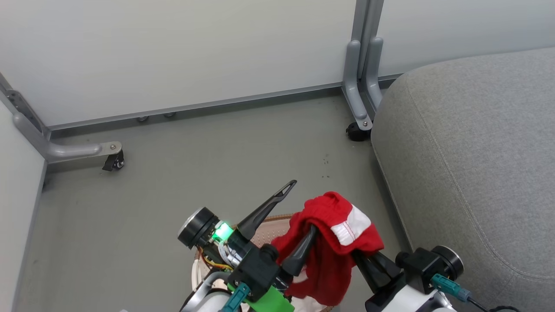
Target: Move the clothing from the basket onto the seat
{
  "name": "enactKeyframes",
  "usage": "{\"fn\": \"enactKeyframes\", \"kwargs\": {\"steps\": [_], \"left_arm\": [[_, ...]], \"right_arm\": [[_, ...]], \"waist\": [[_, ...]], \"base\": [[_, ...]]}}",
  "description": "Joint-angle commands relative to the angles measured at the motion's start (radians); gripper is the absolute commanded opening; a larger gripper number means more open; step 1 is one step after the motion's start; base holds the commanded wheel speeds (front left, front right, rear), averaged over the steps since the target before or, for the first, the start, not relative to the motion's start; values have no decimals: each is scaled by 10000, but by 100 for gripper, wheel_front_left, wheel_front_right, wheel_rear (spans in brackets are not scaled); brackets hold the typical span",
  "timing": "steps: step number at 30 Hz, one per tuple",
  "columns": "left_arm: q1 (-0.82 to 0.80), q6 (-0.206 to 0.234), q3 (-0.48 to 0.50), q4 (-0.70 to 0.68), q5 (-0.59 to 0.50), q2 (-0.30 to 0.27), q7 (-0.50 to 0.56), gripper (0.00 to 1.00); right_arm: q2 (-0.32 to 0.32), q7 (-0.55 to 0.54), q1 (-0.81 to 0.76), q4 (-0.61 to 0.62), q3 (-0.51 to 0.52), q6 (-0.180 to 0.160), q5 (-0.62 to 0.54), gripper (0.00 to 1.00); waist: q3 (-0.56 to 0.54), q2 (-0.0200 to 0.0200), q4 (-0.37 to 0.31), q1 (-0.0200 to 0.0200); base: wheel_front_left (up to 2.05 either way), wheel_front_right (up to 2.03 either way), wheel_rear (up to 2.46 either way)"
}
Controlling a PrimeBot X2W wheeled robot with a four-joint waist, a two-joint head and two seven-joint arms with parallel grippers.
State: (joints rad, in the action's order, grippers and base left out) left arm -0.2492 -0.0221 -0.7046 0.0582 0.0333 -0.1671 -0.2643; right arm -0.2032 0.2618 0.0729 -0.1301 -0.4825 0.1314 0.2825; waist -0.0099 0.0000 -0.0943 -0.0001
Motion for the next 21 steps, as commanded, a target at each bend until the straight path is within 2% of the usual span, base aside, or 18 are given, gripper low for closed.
{"fn": "enactKeyframes", "kwargs": {"steps": [1,13,21], "left_arm": [[-140,-30,36,11,-9,-14,-2,100],[-106,-89,5,236,251,-43,-2,100],[-201,-58,25,186,264,-104,-2,100]], "right_arm": [[-3,48,-74,26,19,-14,25,0],[54,48,175,180,283,-14,171,0],[81,48,110,115,675,-14,131,0]], "waist": [[7,0,3,1],[134,0,-105,1],[353,0,-605,1]], "base": [[0,0,0],[0,0,0],[0,0,0]]}}
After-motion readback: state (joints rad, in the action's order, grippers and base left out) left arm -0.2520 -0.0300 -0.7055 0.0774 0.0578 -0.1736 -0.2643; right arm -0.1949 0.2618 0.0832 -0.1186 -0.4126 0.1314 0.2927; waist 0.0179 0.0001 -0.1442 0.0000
